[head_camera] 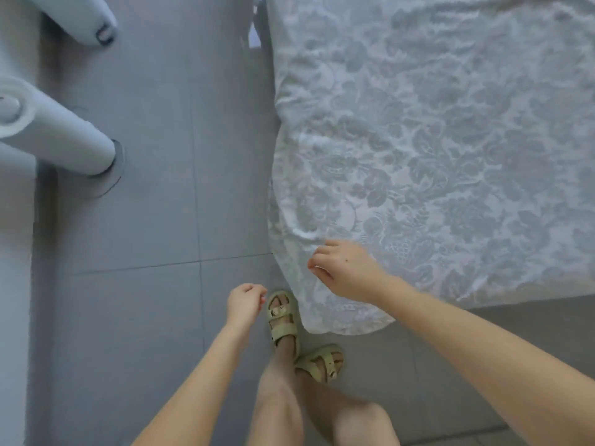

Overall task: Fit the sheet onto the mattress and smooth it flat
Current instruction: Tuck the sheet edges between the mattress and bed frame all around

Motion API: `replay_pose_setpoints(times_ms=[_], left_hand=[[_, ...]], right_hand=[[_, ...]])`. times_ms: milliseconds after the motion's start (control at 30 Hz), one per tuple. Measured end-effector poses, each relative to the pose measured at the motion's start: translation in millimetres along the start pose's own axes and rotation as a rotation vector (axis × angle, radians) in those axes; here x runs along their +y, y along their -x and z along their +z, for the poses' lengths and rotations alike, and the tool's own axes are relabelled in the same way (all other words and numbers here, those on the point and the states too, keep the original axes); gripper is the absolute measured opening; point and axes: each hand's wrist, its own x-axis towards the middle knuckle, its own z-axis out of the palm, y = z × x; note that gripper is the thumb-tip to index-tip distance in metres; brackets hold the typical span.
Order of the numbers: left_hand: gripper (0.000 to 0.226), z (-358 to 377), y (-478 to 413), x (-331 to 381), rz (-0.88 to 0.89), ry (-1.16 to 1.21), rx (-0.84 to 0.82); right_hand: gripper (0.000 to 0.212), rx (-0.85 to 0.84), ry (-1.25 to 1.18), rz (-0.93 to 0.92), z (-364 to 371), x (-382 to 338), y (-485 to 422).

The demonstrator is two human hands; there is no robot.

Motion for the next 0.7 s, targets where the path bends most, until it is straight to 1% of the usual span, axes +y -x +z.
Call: replay_pose_setpoints(times_ms=[100, 167, 233, 333, 400, 467, 533, 600, 633, 700], left_hand=[[0.033, 9.0, -0.1, -28.4, -0.171, 0.059, -0.049], [0.033, 18.0, 2.4, -45.2, -0.335, 0.167, -0.132], [0.033, 27.1, 2.5, -58.4, -0.451, 0.304, -0.157], [0.042, 42.7, 0.6, -70.9, -0.592, 0.47, -0.176], [0.05, 57.4, 0.3, -77.6, -0.694, 0.575, -0.277], [0.06, 77.3, 1.7, -84.8, -0.775, 0.722, -0.347], [0.062, 96.5, 6.2, -84.3, -0.833, 0.929, -0.329], [0.052, 114.1, 9.6, -79.1, -0.843, 1.121, -0.278], [0.046, 122.3, 9.8, -75.3, -0.83, 1.194, -0.237], [0.031, 139.4, 6.1, -69.8, -0.766, 1.282, -0.098]], right_hand=[[0.035, -0.156, 0.171, -0.225, 15.5, -2.1, -27.0], [0.037, -0.258, 0.224, -0.333, 23.0, -1.6, -44.4], [0.037, -0.378, 0.274, -0.401, 30.5, -3.2, -56.8], [0.037, -0.519, 0.343, -0.497, 41.5, -0.7, -71.2], [0.041, -0.583, 0.372, -0.572, 48.5, 4.4, -76.6], [0.041, -0.692, 0.442, -0.645, 57.0, 12.5, -81.0], [0.05, -0.785, 0.514, -0.677, 61.8, 18.6, -83.7], [0.063, -0.788, 0.527, -0.722, 65.8, 24.6, -84.3], [0.065, -0.798, 0.539, -0.738, 67.4, 27.9, -85.1], [0.06, -0.824, 0.571, -0.746, 69.6, 33.0, -85.5]])
